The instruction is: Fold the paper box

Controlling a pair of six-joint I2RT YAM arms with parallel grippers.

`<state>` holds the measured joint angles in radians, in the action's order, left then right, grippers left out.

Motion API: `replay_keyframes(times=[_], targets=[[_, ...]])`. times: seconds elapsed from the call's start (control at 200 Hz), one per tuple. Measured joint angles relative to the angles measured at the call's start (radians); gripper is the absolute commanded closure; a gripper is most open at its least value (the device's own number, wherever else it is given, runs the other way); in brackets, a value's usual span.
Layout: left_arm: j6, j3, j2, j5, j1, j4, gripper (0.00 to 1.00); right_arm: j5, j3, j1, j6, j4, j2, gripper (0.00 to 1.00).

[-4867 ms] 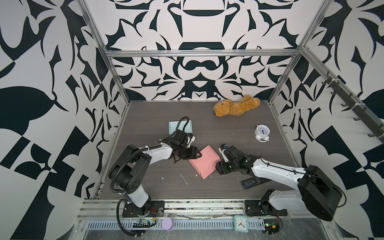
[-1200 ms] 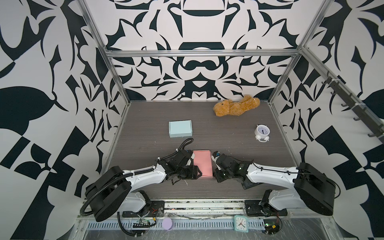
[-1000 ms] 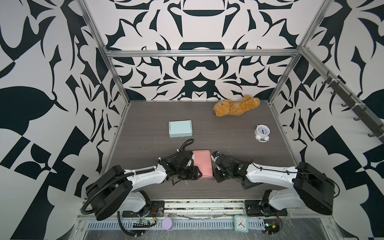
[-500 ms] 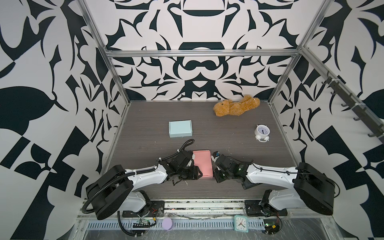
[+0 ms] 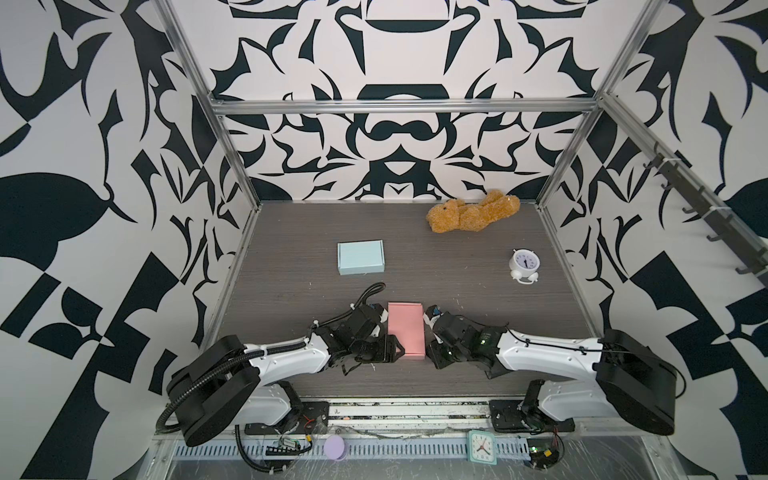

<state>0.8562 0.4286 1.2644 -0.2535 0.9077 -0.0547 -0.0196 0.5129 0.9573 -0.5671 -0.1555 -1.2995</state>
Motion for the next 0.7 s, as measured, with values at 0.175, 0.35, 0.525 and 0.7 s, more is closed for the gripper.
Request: replay_keyframes(times=[0.175,0.35,0.525,0.7], targets=[[-0.015,-0.002,-0.062,0.005,-0.021,0.029,0.29,-0.007,-0.002,-0.053,0.022,-0.005,0.035,0.69],[-0.049,0.016,-0.074,0.003,-0.063,0.074,0.29,-0.026,-0.002,-0.127,0.067,-0.010,0.040,0.72],[-0.100,0.056,-0.070,-0.015,-0.140,0.105,0.28,-0.047,0.024,-0.203,0.114,-0.013,0.023,0.74],[-0.141,0.100,-0.038,-0.052,-0.229,0.095,0.28,-0.071,0.063,-0.257,0.154,0.007,-0.030,0.76]])
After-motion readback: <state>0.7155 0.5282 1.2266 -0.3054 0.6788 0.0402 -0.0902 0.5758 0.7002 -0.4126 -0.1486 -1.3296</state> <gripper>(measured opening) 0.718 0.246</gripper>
